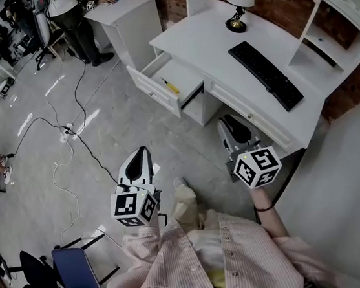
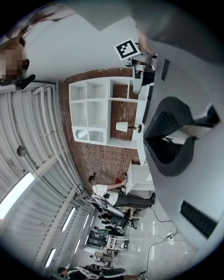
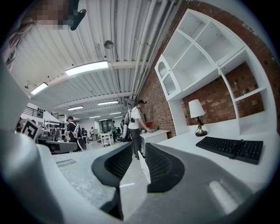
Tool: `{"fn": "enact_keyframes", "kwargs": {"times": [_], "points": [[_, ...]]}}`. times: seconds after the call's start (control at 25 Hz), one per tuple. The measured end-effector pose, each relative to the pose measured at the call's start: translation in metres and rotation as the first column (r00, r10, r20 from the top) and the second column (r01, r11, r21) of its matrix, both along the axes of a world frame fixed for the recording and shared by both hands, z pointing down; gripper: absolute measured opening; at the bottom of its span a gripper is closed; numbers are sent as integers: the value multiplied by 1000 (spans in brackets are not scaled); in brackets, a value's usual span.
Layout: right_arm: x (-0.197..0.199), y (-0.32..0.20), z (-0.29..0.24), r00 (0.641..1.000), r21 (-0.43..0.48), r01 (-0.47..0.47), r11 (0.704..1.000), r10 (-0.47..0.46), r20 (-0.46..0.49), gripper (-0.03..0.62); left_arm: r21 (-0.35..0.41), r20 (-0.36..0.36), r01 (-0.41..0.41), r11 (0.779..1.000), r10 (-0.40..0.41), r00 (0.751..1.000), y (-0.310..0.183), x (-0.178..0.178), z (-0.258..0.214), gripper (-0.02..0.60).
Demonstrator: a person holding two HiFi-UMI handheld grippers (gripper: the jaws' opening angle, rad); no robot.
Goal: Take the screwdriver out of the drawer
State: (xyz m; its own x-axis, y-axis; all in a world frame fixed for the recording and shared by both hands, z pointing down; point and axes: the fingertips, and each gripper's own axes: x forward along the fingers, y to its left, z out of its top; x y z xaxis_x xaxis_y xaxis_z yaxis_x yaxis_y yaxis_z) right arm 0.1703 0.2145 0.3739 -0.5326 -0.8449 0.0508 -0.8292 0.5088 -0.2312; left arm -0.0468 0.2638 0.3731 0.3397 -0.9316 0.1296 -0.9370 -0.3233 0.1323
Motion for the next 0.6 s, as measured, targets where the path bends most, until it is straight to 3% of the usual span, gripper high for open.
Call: {"fn": "enact_keyframes", "kwargs": {"times": [0.6], "points": [[-28, -112, 14, 1000, -39, -3, 999, 4, 9, 115, -25, -9, 11, 1000, -12, 1000, -109, -30, 8, -2]]}}
